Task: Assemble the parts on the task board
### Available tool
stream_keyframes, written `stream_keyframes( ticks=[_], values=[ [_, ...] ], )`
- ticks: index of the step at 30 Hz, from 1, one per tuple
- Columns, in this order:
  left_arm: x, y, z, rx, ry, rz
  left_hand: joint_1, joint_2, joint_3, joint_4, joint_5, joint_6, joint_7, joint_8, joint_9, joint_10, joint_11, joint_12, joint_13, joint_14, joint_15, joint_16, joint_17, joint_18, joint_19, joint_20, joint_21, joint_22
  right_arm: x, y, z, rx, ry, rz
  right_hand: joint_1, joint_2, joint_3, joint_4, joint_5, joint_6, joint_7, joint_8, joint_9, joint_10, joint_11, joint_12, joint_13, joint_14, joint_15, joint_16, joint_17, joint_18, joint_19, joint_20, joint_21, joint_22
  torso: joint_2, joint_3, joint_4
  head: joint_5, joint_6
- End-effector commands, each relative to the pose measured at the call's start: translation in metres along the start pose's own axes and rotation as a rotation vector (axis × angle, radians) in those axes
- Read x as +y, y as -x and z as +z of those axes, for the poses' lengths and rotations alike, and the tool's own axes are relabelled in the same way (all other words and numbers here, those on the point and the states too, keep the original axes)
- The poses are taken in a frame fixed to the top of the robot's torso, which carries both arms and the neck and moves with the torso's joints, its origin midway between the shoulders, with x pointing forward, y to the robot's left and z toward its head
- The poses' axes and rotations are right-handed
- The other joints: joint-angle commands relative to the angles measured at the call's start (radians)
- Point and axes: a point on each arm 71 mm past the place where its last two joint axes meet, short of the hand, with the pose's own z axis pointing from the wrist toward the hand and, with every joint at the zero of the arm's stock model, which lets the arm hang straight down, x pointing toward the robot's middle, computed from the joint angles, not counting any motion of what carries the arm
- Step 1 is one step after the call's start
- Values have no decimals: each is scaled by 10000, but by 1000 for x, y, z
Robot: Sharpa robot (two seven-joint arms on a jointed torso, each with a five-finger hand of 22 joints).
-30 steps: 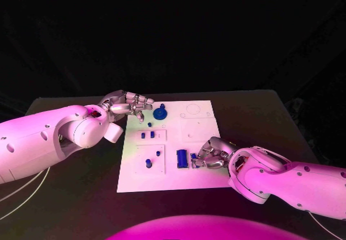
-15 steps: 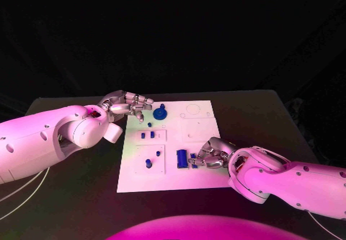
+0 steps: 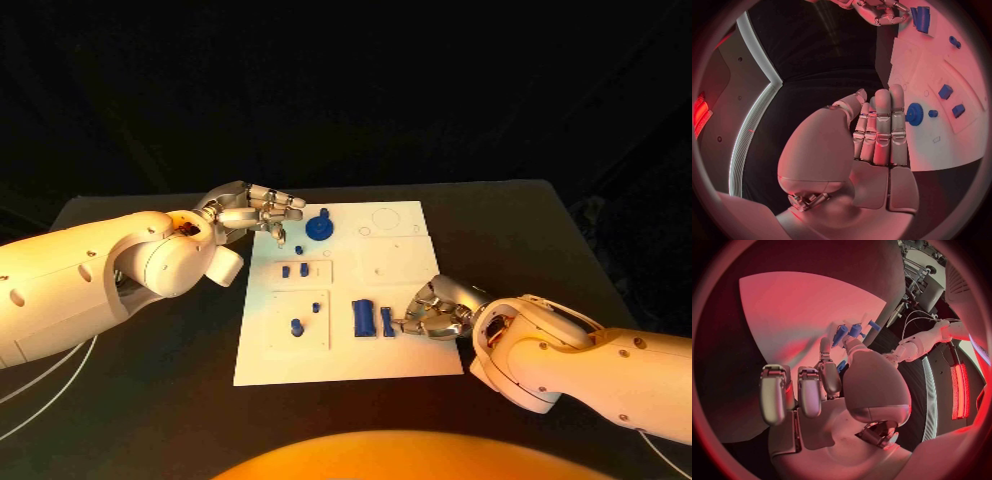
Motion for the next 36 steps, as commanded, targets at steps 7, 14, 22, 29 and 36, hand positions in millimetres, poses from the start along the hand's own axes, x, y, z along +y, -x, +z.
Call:
stream_keyframes(
  ticks=[7, 14, 22, 29, 36],
  values=[
    [-1, -2, 1, 177, -55, -75, 2, 64, -36, 4, 32, -65, 13, 29, -9, -41, -6, 44, 13, -79, -14, -22, -13, 149, 18, 66, -50, -16, 3, -3, -4, 439, 738, -405, 147, 30, -53, -77, -71, -60, 25, -38, 17, -39, 33, -45, 458, 953, -45, 24, 2244, -169, 803, -36, -35, 2302, 3, 2, 8, 4, 37],
    [-1, -2, 0, 174, -54, -74, 2, 64, -36, 4, 32, -65, 13, 29, -9, -41, -6, 44, 13, -79, -14, -22, -13, 149, 18, 66, -50, -16, 2, -3, -1, 485, 687, -480, 190, 73, -69, -90, -81, -51, 21, -34, 19, -37, 31, -42, 463, 953, -46, 24, 2243, -172, 806, -36, -24, 2306, 15, 6, 7, 22, 19],
    [-1, -3, 1, 191, -62, -77, 2, 64, -36, 4, 32, -65, 13, 29, -9, -41, -6, 44, 13, -79, -14, -22, -13, 149, 18, 66, -50, -16, 3, -6, 7, 421, 604, -679, 298, 144, -100, -137, -96, -44, 12, -33, 23, -26, 24, -24, 480, 955, -51, 30, 2253, -172, 807, -38, -22, 2309, 7, 4, 10, 32, -13],
    [-1, -3, 1, 192, -63, -77, 13, 72, -50, 5, 33, -70, 14, 38, -11, -54, -4, 61, 18, -85, -14, -20, -18, 149, 25, 66, -65, -25, 3, -5, 13, 133, 503, -782, 383, 207, -118, -175, -109, -31, 2, -27, 27, -13, 16, -1, 499, 956, -56, 32, 2256, -175, 811, -40, -10, 2314, 7, 4, 9, 24, -27],
    [-1, -2, 1, 175, -60, -75, 13, 72, -50, 5, 33, -70, 14, 38, -11, -54, -4, 61, 18, -85, -14, -20, -18, 149, 25, 66, -65, -25, 6, -3, 10, -76, 685, -585, 325, 236, -210, -126, -118, -19, 12, -22, 31, -3, 21, 10, 510, 954, -56, 28, 2250, -173, 810, -43, -18, 2313, -7, -4, -7, 22, -9]
  ],
)
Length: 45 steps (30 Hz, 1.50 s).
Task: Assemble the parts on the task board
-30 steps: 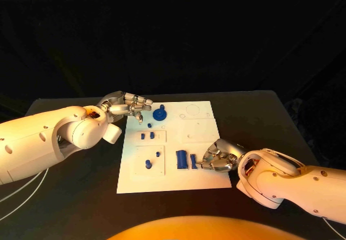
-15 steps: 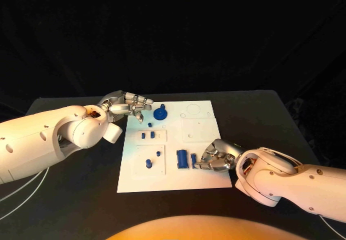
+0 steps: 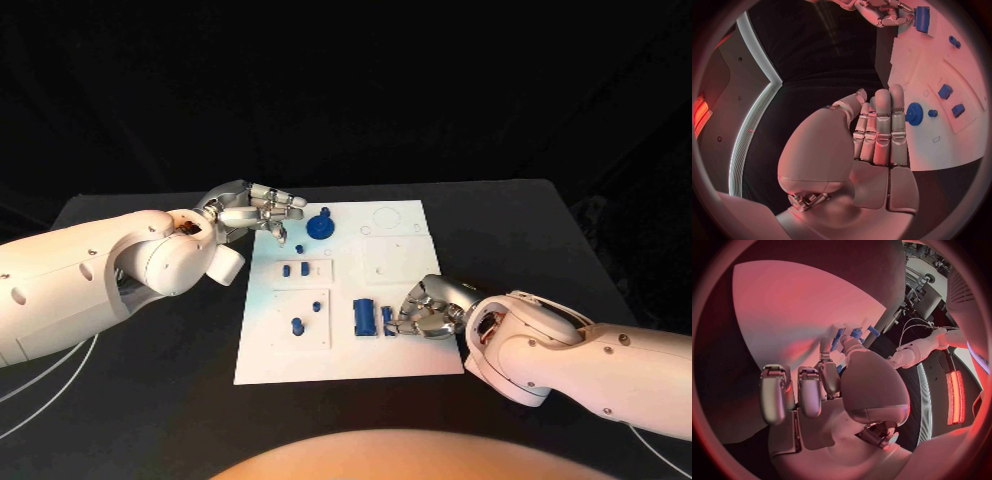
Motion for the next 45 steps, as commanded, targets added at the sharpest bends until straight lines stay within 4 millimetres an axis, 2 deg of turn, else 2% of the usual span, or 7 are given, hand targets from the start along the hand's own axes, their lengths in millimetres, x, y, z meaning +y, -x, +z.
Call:
stream_keyframes(
  ticks=[1, 13, 17, 22, 39, 40, 45],
  values=[
    [-1, -2, 0, 165, -66, -73, 13, 72, -50, 5, 33, -70, 14, 38, -14, -54, -4, 61, 9, -85, -14, -20, -9, 147, 25, 66, -65, -9, 2, 2, -3, -244, 194, 55, 39, 29, -72, 16, -35, -19, 12, -23, 15, -2, 21, 9, 512, 954, -57, 29, 2254, -174, 810, -43, -19, 2307, -10, -7, -12, 0, 21],
    [0, 2, 4, -270, -295, -534, -93, 42, -159, 93, 30, -97, 9, 55, -23, -96, 1, 100, 22, -234, 12, -112, -59, 140, -56, 91, -181, -68, -15, 57, 13, -1189, 1597, 4356, 939, 284, -335, -376, -295, -797, 362, -461, -138, -1686, 318, -2689, -1420, 494, 183, -1259, 679, 396, -33, 161, -3017, 1219, -247, -109, -6, -106, 287],
    [5, 4, 9, -716, -469, -975, -114, 56, -228, 205, 36, -130, 33, 102, -35, -280, 92, 63, -40, -1206, 162, -1106, -563, 104, -836, 231, -966, -466, -28, 82, 32, -1472, 1902, 5766, 1579, 533, -147, -669, -1218, -1511, 829, -937, -432, -4107, 719, -6237, -4028, -1405, 586, -5359, -3350, 1369, -2408, 494, -9544, -1552, -459, -187, 9, -147, 434],
    [15, 9, 15, -1445, -671, -1577, -190, 70, -223, 463, 15, -224, 67, 142, -56, -457, 257, -251, -379, -2067, 523, -3193, -1656, 18, -1959, 627, -2527, -1390, -39, 105, 56, -1830, 2108, 6866, 2129, 679, 349, -812, -1786, -2133, 1301, -1288, -945, -5444, 1368, -8152, -5867, -3733, 1225, -9405, -6194, 1362, -3978, 1097, -12022, -3505, -671, -251, 7, -190, 784],
    [42, 14, 39, -3276, -1133, -2479, -127, 211, -1329, 936, 17, -876, -318, -183, -826, -1054, 787, -2171, -1867, -3395, 1523, -7458, -4201, -254, -3610, 1921, -6890, -4679, -45, 134, 115, -2483, 2602, 8946, 1897, 695, 2061, -1666, -2436, -995, 1438, -2159, -3886, -3510, 1759, -11900, -12413, -3220, 1956, -14547, -11619, 1483, -5000, 2076, -14160, -9434, -1011, -135, 161, -3, 1888],
    [43, 13, 38, -2757, -677, -2333, -4377, 519, -2174, 548, -484, -3687, -800, -830, -1724, -3989, 270, -2820, -2553, -6028, 997, -8394, -4674, -618, -5861, 1040, -7745, -5290, -48, 134, 113, -2782, 1959, 8283, -2096, 1071, 1211, -1943, -2943, -4031, 876, -2800, -4439, -6798, 1329, -12146, -13074, -6727, 1639, -15413, -11998, 815, -7971, 1407, -14807, -10445, -971, -165, 133, -33, 1790],
    [43, 9, 37, -2896, -766, -2269, -5809, 726, -2518, 421, -484, -4617, -894, -830, -1724, -4964, 73, -2820, -2553, -6860, 827, -8394, -4891, -726, -6559, 754, -7745, -5555, -44, 131, 111, -2955, 2030, 8464, -3564, 1071, 955, -1943, -3148, -5025, 690, -2800, -4693, -7839, 1175, -12859, -13074, -7820, 858, -15413, -12218, 814, -8894, 1158, -14807, -10921, -1050, -102, 282, 14, 1941]
  ],
)
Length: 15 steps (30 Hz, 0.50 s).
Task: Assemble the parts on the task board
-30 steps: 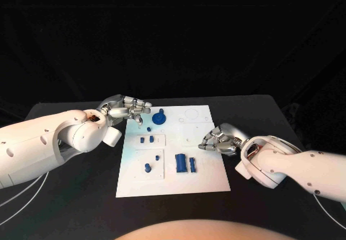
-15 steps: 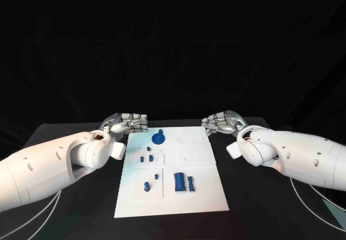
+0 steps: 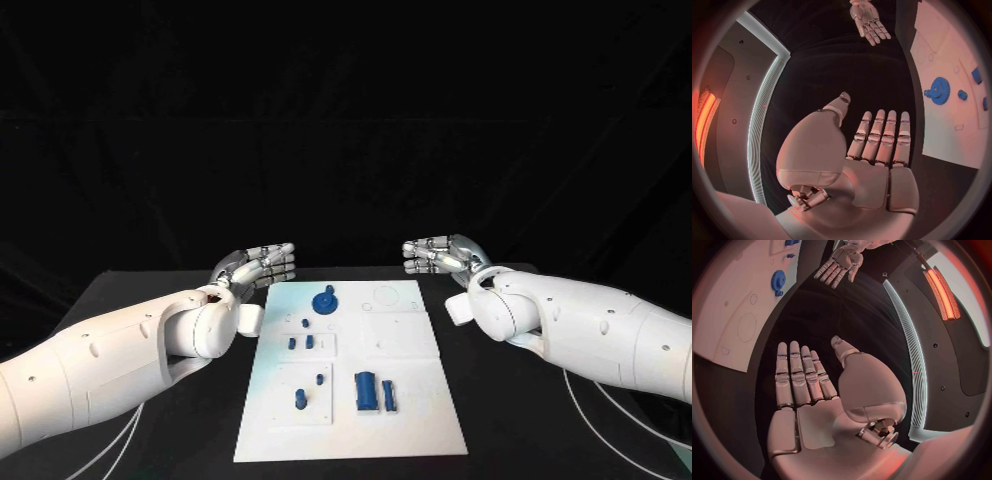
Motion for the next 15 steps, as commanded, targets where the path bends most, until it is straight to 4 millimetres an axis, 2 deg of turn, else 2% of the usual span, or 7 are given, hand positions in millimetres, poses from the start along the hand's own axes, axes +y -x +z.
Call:
stream_keyframes(
  ticks=[1, 4, 5, 10, 11, 12, 15],
  values=[
    [-1, -5, -2, -116, -172, 77, -3826, 1019, -765, -353, -275, -2514, -387, -342, -458, -2620, -488, -344, -355, -2341, -470, -470, -426, -419, -2004, -788, -425, -549, 1, -6, -4, -192, 146, 141, -3614, 200, -750, -133, -477, -2691, -503, -338, -528, -2903, -391, -521, -339, -3080, -832, -443, -384, -560, -2603, -608, -343, -971, -93, 76, 181, 52, 169],
    [-1, -11, -6, -308, -349, 165, -4764, 1019, -952, -1099, -275, -3128, -478, -342, -458, -3264, -615, -344, -355, -2916, -588, -470, -530, -524, -2496, -983, -425, -686, 2, -12, -10, -430, 304, 408, -4507, 200, -939, -133, -597, -3363, -629, -338, -660, -3627, -492, -521, -339, -3847, -832, -443, -480, -660, -3250, -760, -343, -1214, -191, 155, 366, 110, 358],
    [-1, -15, -9, -429, -463, 223, -5149, 1019, -1040, -1099, -275, -3385, -1207, -342, -458, -3530, -664, -344, -355, -3152, -633, -470, -573, -523, -2697, -1063, -425, -740, 3, -16, -14, -584, 397, 571, -4855, 200, -1011, -133, -642, -3624, -678, -338, -709, -3907, -1229, -521, -339, -4144, -832, -443, -1208, -673, -3502, -820, -343, -1307, -225, 182, 430, 130, 422],
    [-3, -31, -22, -954, -978, 500, -6354, 1019, -1287, -1099, -275, -4172, -1207, -342, -458, -4355, -818, -344, -355, -3889, -1472, -470, -1335, -629, -3326, -1312, -425, -915, 9, -33, -32, -1275, 734, 1223, -5996, 200, -1253, -133, -793, -4475, -840, -338, -878, -4821, -1229, -521, -339, -5116, -832, -443, -1208, -837, -4324, -1012, -343, -1614, -260, 210, 496, 151, 490],
    [-3, -34, -24, -1060, -1085, 560, -6574, 1019, -1329, -1099, -275, -4318, -1207, -342, -458, -4505, -1540, -344, -355, -4024, -1472, -470, -1335, -629, -3443, -1355, -425, -945, 10, -36, -36, -1415, 788, 1341, -6204, 200, -1293, -133, -1502, -4630, -868, -338, -906, -4989, -1229, -521, -339, -5294, -832, -443, -1208, -878, -4473, -1047, -343, -1668, -260, 210, 496, 151, 490],
    [-4, -38, -28, -1203, -1233, 643, -6875, 1019, -1379, -1099, -275, -4516, -1207, -342, -458, -4709, -1540, -344, -355, -4205, -1472, -470, -1335, -1394, -3601, -1416, -425, -990, 13, -40, -42, -1606, 854, 1493, -6488, 200, -1351, -133, -1502, -4840, -1575, -338, -948, -5217, -1229, -521, -339, -5536, -832, -443, -1208, -878, -4677, -1095, -343, -1746, -260, 210, 496, 151, 490],
    [-5, -45, -35, -1433, -1476, 784, -7447, 1019, -1477, -1099, -275, -4896, -1207, -342, -458, -5105, -1540, -344, -355, -4557, -1472, -470, -1335, -1394, -3899, -1536, -425, -1728, 16, -46, -51, -1915, 946, 1719, -7036, 200, -1467, -133, -1502, -5242, -1575, -338, -1653, -5659, -1229, -521, -339, -6002, -832, -443, -1208, -955, -5068, -1183, -343, -1893, -260, 210, 496, 151, 490]
  ],
)
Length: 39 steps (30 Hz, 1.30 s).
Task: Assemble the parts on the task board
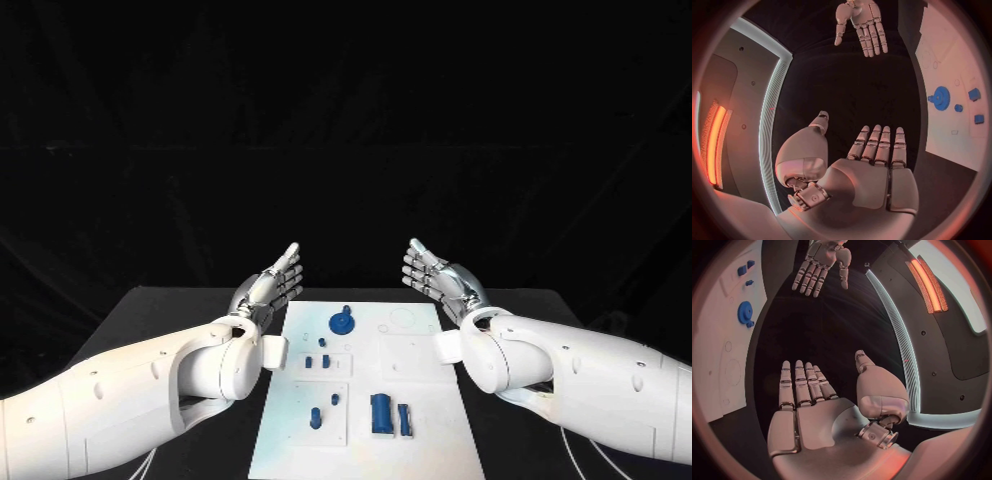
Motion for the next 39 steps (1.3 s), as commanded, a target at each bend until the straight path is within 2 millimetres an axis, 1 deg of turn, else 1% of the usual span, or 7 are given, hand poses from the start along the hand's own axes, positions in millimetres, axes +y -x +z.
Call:
stream_keyframes(
  ticks=[1, 6, 7, 8, 33, 36, 39],
  values=[
    [-9, -1, -7, -1187, -1094, 753, -2043, 111, -422, -125, -87, -1345, -204, -66, -41, -1400, -557, -58, -40, -1246, -477, -66, -324, -641, -1068, -420, -61, -859, 6, 2, -10, -1487, 542, 102, -1922, 16, -400, -13, -516, -1429, -614, -70, -746, -1539, -213, -78, -32, -1630, -69, -75, -205, -997, -1378, -1019, -86, -515, -18, 15, 33, 1, 7],
    [-11, -7, -14, -1390, -1319, 888, -2894, 111, -582, -125, -87, -1902, -204, -66, -41, -1983, -557, -58, -40, -1767, -477, -66, -324, -641, -1511, -595, -61, -859, 9, -3, -19, -1753, 620, 269, -2682, 16, -544, -13, -516, -1995, -614, -70, -746, -2151, -213, -78, -32, -2278, -69, -75, -205, -997, -1924, -1019, -86, -719, -18, 15, 33, 1, 7],
    [-11, -7, -14, -1404, -1334, 897, -2981, 111, -592, -125, -87, -1956, -204, -66, -41, -2045, -557, -58, -40, -1823, -477, -66, -324, -641, -1557, -616, -61, -859, 10, -3, -19, -1768, 624, 279, -2814, 16, -1262, -13, -516, -2093, -614, -70, -746, -2255, -213, -78, -32, -2391, -69, -75, -205, -997, -2017, -1019, -86, -754, -18, 15, 33, 1, 7],
    [-11, -7, -15, -1410, -1340, 901, -3124, 111, -1302, -125, -87, -2050, -204, -66, -41, -2140, -557, -58, -40, -1910, -477, -66, -324, -641, -1631, -1317, -61, -859, 10, -3, -19, -1774, 625, 282, -2940, 16, -1262, -13, -516, -2188, -614, -70, -746, -2355, -213, -78, -32, -2499, -69, -75, -205, -997, -2107, -1019, -86, -789, -18, 15, 33, 1, 7],
    [-11, -7, -15, -1410, -1341, 902, -5224, 111, -1302, -125, -87, -3412, -204, -66, -41, -3559, -557, -58, -40, -3174, -477, -66, -324, -641, -3351, -1317, -61, -859, 10, -3, -19, -1774, 625, 282, -4935, 16, -1262, -13, -516, -3683, -614, -70, -746, -3963, -213, -78, -32, -4214, -69, -75, -205, -997, -3557, -1019, -86, -1622, -18, 15, 33, 1, 7],
    [-11, -7, -15, -1410, -1341, 902, -5342, 111, -1302, -125, -87, -3499, -204, -66, -41, -3658, -557, -58, -40, -3919, -477, -66, -324, -641, -3351, -1317, -61, -859, 10, -3, -19, -1774, 625, 282, -6057, 16, -1262, -13, -516, -4503, -614, -70, -746, -4853, -213, -78, -32, -5147, -69, -75, -205, -997, -4351, -1019, -86, -1622, -18, 15, 33, 1, 7],
    [-11, -7, -15, -1410, -1341, 902, -5437, 111, -1302, -125, -87, -4211, -204, -66, -41, -4392, -557, -58, -40, -3919, -477, -66, -324, -641, -3351, -1317, -61, -859, 10, -3, -19, -1774, 625, 282, -6057, 16, -1262, -13, -516, -4503, -614, -70, -746, -4853, -213, -78, -32, -5147, -69, -75, -205, -997, -4351, -1019, -86, -1622, -18, 15, 33, 1, 7]
  ],
)
